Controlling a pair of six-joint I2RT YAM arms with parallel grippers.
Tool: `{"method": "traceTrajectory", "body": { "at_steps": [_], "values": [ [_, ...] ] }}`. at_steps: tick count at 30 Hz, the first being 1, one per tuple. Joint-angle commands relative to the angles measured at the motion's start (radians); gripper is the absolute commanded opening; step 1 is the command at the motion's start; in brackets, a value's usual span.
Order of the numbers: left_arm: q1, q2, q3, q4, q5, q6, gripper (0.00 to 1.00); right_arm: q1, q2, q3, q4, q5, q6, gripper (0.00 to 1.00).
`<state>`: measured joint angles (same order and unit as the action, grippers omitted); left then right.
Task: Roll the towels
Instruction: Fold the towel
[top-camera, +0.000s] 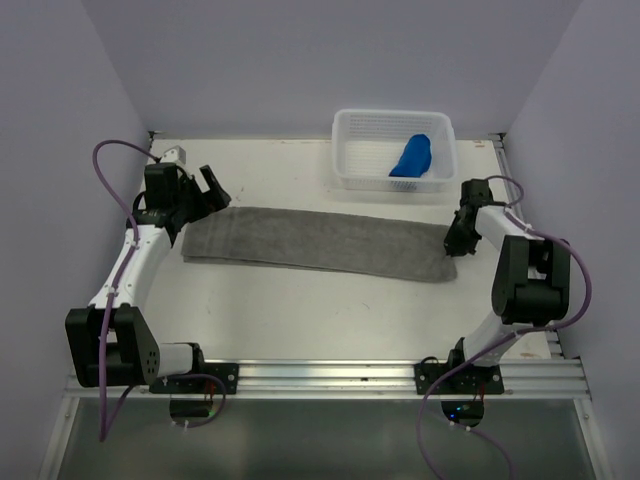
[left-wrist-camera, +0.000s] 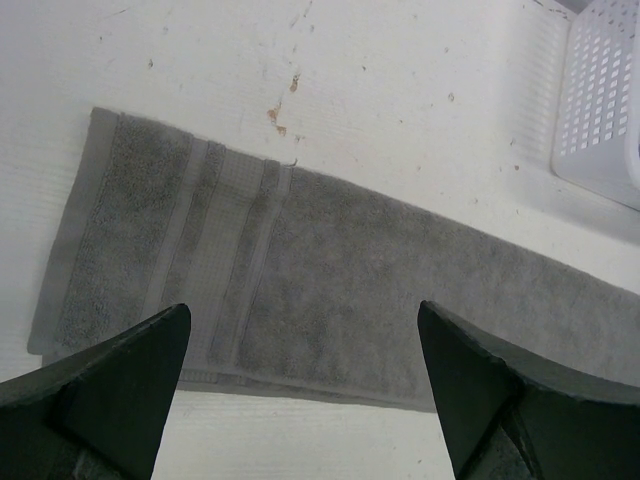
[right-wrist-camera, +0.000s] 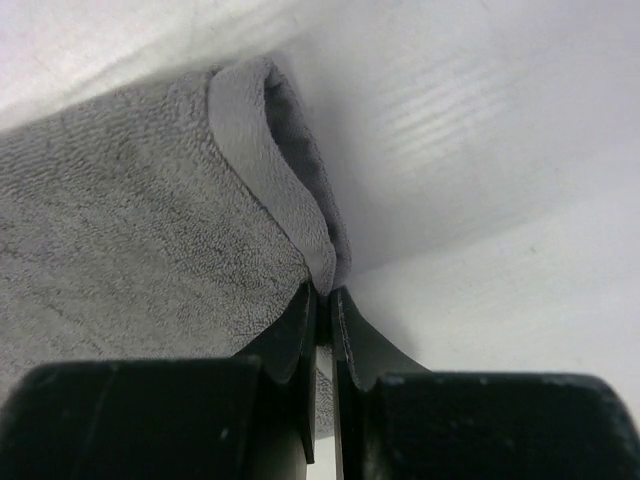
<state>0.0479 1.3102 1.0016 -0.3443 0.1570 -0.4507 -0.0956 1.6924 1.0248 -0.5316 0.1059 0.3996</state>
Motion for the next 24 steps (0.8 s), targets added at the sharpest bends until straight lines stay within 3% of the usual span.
{"method": "traceTrajectory", "body": {
  "at_steps": [1, 14, 20, 24],
  "values": [
    [-0.002, -0.038, -0.006, 0.059, 0.026, 0.023, 1.00, 0.000, -0.114, 0.137, -0.212, 0.154, -0.047, 0.00],
    [-0.036, -0.058, -0.023, 0.068, 0.016, 0.026, 1.00, -0.001, -0.272, 0.433, -0.455, 0.442, -0.100, 0.00],
    [-0.037, -0.066, -0.024, 0.071, 0.026, 0.029, 1.00, 0.036, -0.263, 0.642, -0.531, 0.410, -0.157, 0.00],
    [-0.037, -0.071, -0.029, 0.077, 0.035, 0.027, 1.00, 0.088, -0.240, 0.695, -0.548, 0.358, -0.159, 0.00]
  ]
}}
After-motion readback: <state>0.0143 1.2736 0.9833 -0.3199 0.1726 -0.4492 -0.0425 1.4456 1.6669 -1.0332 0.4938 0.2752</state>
